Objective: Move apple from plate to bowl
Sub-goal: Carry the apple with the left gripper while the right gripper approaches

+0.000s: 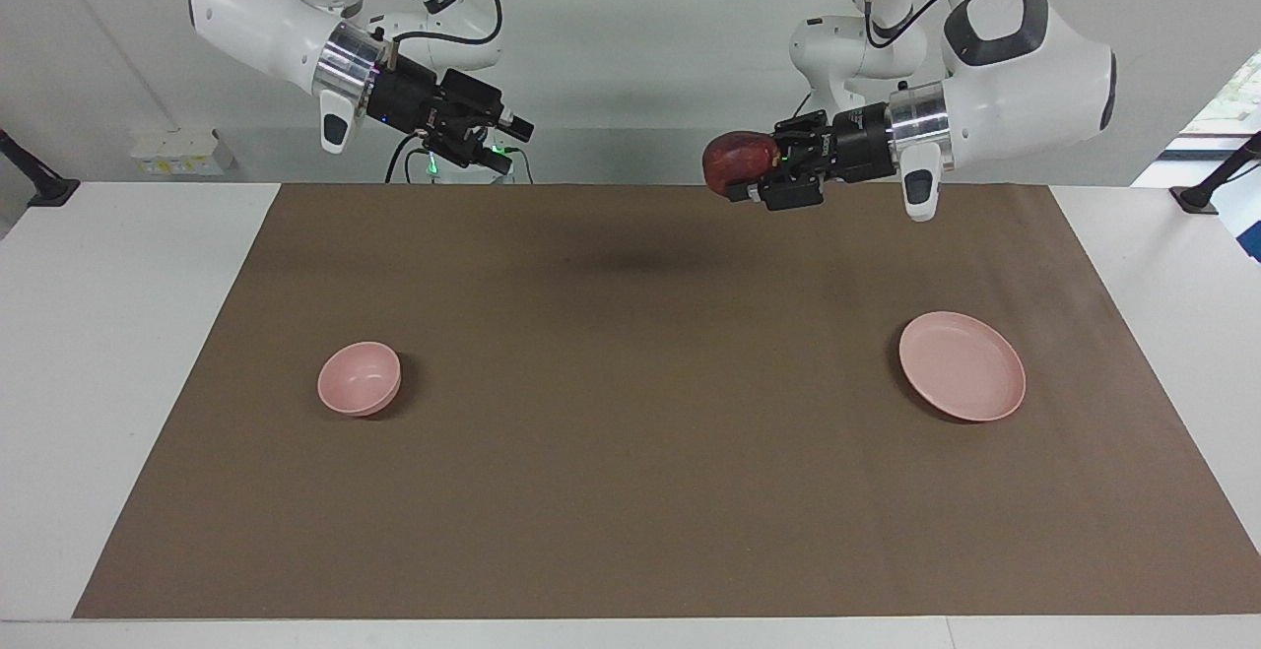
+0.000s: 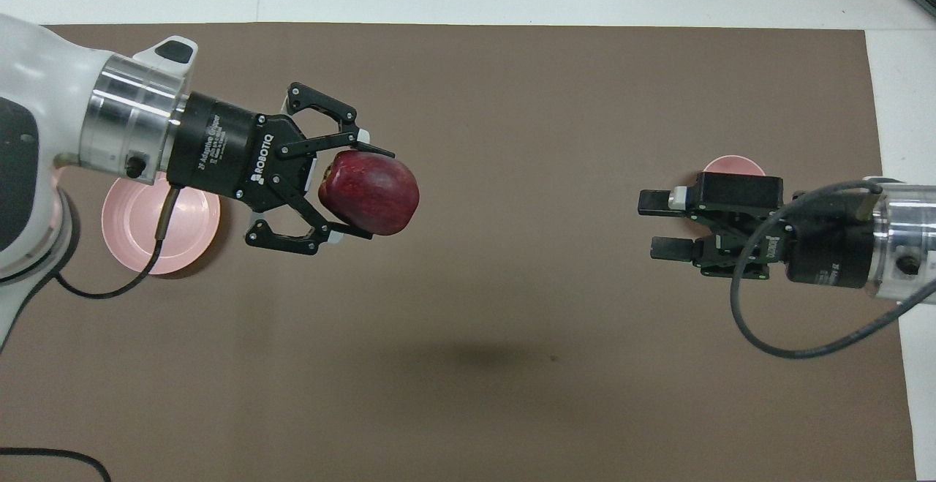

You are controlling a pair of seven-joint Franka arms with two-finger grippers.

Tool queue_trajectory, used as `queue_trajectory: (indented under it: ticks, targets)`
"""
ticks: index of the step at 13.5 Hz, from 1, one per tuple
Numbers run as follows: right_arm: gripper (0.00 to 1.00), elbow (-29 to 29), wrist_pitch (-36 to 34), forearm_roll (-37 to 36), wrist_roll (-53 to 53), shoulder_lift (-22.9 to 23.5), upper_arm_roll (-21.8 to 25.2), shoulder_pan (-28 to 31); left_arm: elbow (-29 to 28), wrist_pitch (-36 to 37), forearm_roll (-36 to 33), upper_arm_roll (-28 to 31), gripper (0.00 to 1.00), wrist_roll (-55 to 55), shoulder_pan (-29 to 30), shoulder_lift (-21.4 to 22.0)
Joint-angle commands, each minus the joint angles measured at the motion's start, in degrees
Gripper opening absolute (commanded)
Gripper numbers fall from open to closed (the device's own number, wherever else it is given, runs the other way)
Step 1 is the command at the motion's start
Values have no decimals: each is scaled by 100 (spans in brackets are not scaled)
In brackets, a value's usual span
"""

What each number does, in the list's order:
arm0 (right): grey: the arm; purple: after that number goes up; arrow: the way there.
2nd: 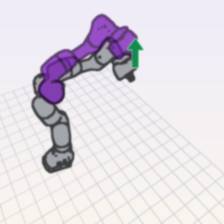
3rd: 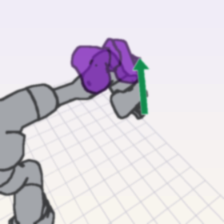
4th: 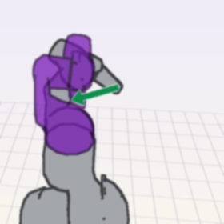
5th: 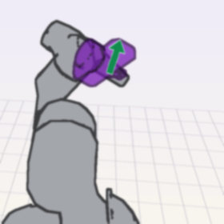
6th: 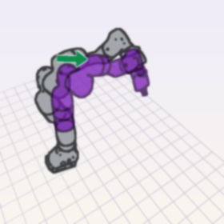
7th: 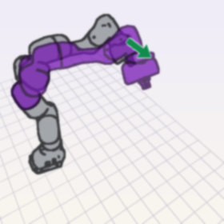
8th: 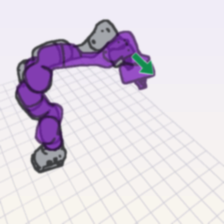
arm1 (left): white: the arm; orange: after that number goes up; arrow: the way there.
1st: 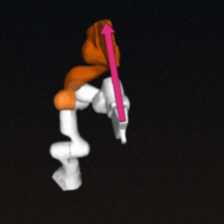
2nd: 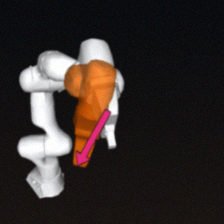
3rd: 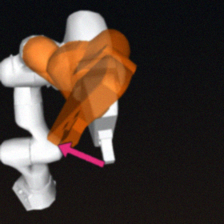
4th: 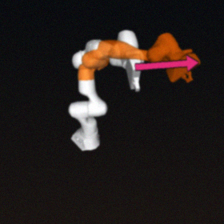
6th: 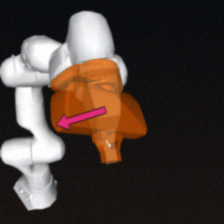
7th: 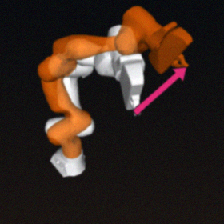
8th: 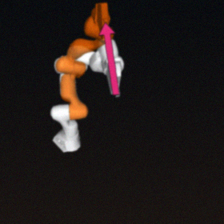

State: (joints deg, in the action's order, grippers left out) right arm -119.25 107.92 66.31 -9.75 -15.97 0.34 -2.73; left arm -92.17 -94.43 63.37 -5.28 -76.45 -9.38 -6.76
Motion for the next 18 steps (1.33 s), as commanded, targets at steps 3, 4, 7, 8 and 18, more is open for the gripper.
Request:
queue_trajectory:
  ticks: [3,4,7,8,18]
  targets:
    - [100,-476,439,417,-71,-416,-253,36,-942,-1810,1527,-245,0,-564,-598,420]
    - [100,-476,501,418,-71,-416,-324,36,-987,-2207,1825,-263,0,-599,-800,421]
    - [100,-476,528,418,-71,-416,-351,36,-1188,-2535,2382,-272,0,-590,-1082,499]
    - [100,-476,537,418,-71,-416,-359,36,-1346,-2702,2504,-272,0,-590,-1240,596]
    - [100,-459,616,523,-71,-398,-377,45,-1910,-3931,3138,-281,0,-573,-2373,1071]
